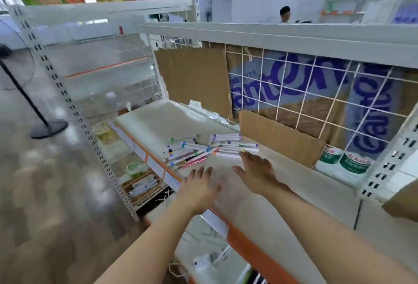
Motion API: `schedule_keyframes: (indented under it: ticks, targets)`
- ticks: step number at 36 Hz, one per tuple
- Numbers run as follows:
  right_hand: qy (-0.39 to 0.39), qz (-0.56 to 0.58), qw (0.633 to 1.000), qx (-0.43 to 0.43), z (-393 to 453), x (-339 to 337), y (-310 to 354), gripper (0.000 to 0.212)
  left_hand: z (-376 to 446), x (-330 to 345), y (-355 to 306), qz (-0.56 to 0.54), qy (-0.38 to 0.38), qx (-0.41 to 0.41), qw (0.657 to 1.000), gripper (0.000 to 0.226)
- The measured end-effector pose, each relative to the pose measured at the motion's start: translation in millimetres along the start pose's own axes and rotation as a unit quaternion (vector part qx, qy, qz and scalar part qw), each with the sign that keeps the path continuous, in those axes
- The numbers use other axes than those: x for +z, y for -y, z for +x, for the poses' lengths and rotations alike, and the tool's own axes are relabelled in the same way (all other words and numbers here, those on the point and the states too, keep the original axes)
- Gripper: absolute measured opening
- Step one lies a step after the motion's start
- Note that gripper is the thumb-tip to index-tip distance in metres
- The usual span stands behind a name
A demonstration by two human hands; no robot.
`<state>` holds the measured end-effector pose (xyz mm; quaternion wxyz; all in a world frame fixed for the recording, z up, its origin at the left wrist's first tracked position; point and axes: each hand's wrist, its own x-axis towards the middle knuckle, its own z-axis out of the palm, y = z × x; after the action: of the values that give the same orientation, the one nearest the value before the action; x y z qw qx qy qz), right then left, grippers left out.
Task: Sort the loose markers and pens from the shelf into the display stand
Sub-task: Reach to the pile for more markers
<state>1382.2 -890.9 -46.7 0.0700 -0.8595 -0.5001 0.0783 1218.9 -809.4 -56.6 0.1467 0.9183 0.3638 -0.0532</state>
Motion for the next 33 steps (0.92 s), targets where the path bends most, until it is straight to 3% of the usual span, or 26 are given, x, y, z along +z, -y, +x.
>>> schedule_keyframes:
  ticks: [10, 16, 21, 23, 26, 33]
  targets:
    - [-0.037, -0.034, 0.996, 0.073, 64, 14, 7, 0.038, 79, -13, 33, -0.02, -0.007, 0.087, 0.996, 0.065]
    - [-0.031, -0.051, 0.994, 0.091, 83, 21, 10, 0.034, 98, -13, 37, -0.015, -0.064, 0.128, 0.99, 0.065]
    - [-0.023, -0.083, 0.992, 0.097, 87, 24, 8, 0.036, 100, -9, 39, -0.027, -0.086, 0.133, 0.987, 0.094]
    - [-0.014, -0.103, 0.99, 0.093, 88, 23, 8, 0.036, 100, -9, 39, -0.027, -0.086, 0.132, 0.987, 0.089]
    - [-0.011, -0.126, 0.988, 0.087, 87, 23, 5, 0.036, 100, -10, 40, -0.029, -0.083, 0.133, 0.987, 0.06]
    - [-0.004, -0.118, 0.99, 0.076, 76, 22, -2, 0.022, 96, -13, 28, -0.026, -0.103, 0.146, 0.983, 0.05]
